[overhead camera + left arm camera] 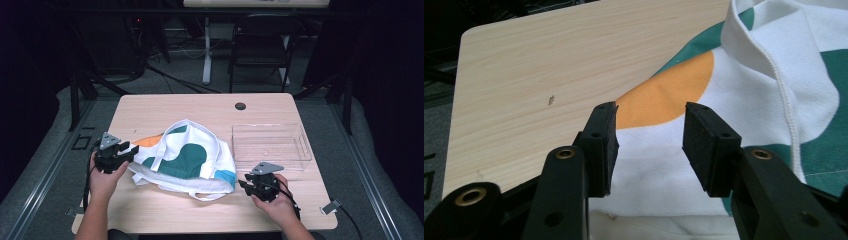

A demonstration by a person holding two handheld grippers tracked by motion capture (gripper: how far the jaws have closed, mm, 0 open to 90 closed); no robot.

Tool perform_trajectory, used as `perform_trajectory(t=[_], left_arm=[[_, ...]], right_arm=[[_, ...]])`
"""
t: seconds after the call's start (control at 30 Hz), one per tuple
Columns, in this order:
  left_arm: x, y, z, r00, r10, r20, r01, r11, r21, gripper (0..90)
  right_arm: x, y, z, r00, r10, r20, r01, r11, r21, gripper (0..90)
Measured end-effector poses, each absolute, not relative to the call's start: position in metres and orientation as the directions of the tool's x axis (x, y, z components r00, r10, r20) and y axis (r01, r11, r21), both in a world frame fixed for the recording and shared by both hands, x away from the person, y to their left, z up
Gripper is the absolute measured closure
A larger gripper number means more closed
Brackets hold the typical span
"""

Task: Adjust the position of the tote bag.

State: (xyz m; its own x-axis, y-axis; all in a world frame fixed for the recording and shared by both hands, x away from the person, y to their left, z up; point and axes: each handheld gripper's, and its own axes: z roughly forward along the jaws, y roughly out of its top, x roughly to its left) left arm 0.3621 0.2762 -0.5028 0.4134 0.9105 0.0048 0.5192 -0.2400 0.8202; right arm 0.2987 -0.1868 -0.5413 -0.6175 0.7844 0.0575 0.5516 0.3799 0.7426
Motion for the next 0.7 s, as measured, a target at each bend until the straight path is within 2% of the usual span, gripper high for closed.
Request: perform_trajectory(t=[0.2, 0.7], left_arm=[[0.361, 0.278, -0.497, 0.438, 0.899, 0.002, 0.52, -0.255, 0.815, 57.1], [0.35, 0.28, -0.481, 0.517, 0.856, 0.004, 0.529, -0.323, 0.785, 56.8]], right_arm=[[0.297, -0.189, -0.54, -0.605, 0.788, 0.115, 0.591, 0.347, 0.728, 70.2], [0.304, -0.187, -0.546, -0.581, 0.802, 0.137, 0.625, 0.332, 0.707, 71.7]])
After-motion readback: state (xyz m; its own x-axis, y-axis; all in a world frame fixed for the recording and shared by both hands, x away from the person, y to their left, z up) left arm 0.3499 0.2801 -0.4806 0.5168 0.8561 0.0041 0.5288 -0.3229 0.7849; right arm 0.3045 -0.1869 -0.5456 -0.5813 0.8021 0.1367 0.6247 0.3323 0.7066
